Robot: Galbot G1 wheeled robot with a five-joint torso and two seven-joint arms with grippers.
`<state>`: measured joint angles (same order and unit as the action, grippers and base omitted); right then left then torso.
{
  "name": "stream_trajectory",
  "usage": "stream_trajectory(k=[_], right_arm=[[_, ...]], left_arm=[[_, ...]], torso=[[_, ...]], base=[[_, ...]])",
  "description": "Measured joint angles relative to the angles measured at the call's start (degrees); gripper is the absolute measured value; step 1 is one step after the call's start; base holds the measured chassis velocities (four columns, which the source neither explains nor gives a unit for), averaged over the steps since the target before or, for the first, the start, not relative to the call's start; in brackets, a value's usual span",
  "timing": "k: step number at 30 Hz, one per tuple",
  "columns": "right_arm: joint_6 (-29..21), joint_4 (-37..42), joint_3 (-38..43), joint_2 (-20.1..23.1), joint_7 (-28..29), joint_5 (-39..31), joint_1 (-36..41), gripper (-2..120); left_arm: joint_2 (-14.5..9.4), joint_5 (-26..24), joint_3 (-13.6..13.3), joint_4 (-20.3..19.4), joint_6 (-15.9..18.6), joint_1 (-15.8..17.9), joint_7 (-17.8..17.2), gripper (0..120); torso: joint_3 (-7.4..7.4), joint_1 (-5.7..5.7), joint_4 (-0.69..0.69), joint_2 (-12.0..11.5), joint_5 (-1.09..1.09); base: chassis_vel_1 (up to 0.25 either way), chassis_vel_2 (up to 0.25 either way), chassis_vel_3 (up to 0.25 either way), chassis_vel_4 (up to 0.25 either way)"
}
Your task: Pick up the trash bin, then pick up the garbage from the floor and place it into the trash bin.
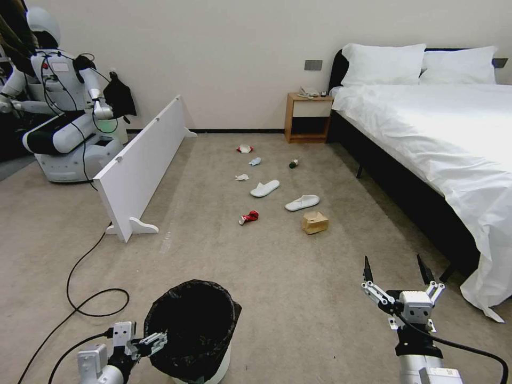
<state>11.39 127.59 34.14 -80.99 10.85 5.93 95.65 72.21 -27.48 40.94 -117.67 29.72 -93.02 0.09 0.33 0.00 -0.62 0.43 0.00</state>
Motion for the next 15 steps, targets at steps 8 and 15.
stream_trajectory(k=[8,15], right_arm=[[-0.1,-0.1,-0.4,-0.1,-0.1,0.0,0.0,100],[-0.3,-0.1,-0.8,-0.1,-0.1,-0.1,0.0,100]], left_arm=[[-0.6,-2.3,0.1,1.3,0.9,1.9,-1.1,97],[-0.8,-3.9,0.1,2.2,2.2,3.5,-2.3,97]], torso=[[0.00,0.00,0.00,0.0,0.00],[0.00,0.00,0.00,0.0,0.00]], base=[[0.000,0.000,0.000,0.000],[0.000,0.000,0.000,0.000]])
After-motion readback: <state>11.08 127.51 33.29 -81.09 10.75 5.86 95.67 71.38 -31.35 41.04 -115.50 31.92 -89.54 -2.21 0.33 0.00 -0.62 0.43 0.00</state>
